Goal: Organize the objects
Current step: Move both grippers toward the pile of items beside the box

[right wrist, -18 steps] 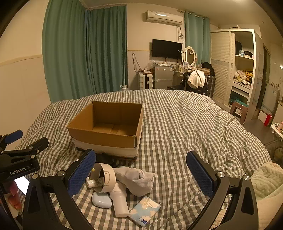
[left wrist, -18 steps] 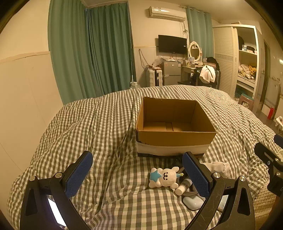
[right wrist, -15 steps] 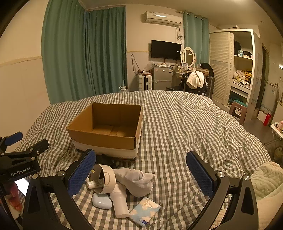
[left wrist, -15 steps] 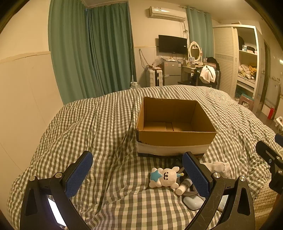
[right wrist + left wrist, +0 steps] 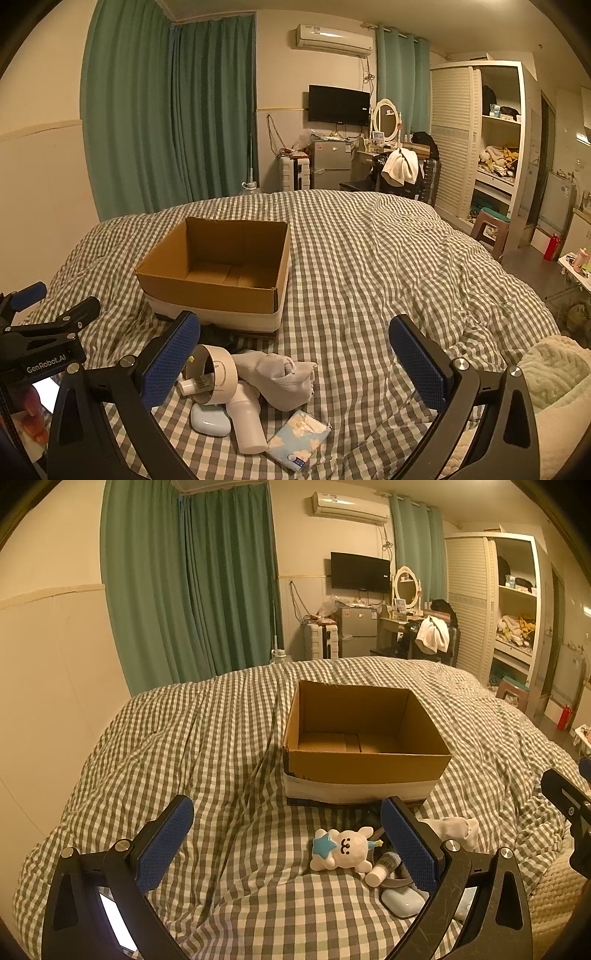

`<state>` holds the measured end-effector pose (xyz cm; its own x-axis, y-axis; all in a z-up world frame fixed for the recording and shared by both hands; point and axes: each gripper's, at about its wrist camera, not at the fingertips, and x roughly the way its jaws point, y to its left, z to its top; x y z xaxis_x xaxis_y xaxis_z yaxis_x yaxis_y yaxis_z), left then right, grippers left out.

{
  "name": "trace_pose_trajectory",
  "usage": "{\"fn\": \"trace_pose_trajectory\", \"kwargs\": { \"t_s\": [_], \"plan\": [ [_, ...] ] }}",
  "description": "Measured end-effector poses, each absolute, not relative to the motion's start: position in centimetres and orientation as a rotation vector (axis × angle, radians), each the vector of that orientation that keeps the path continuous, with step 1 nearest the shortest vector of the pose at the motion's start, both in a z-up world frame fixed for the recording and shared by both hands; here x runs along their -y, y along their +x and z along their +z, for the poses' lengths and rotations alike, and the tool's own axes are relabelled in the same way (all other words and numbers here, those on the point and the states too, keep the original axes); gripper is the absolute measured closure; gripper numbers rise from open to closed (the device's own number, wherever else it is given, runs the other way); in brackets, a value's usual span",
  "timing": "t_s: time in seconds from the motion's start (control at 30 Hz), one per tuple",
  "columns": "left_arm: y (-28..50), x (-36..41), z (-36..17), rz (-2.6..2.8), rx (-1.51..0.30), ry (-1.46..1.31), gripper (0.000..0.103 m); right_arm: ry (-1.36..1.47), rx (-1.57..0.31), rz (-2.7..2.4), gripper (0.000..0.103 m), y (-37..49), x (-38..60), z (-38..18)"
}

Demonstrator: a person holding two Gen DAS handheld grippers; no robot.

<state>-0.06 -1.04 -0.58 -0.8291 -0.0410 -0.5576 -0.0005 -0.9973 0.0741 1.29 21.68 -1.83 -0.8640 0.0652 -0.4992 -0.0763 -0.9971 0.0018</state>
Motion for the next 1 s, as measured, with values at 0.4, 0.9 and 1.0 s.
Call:
{"fn": "trace_pose_trajectory", "kwargs": {
  "t_s": [0.4, 0.9, 1.0],
  "plan": [
    [-0.3, 1.0, -0.3, -3.036, 0.047, 0.917, 0.000, -0.756, -0.030, 2.948, 0.000, 2.0, -21.4, -0.7],
    [-3.4, -0.1, -5.6, -2.922, 0.246, 1.098, 0.000, -1.020, -0.107, 2.780, 0.003, 0.1, -23.9, -6.3],
    [-4.1, -0.1, -7.3, -2.898, 0.286, 1.158, 0.000, -1.097, -0.131, 2.732, 0.003, 0.2, -24.7, -8.2]
  ]
}}
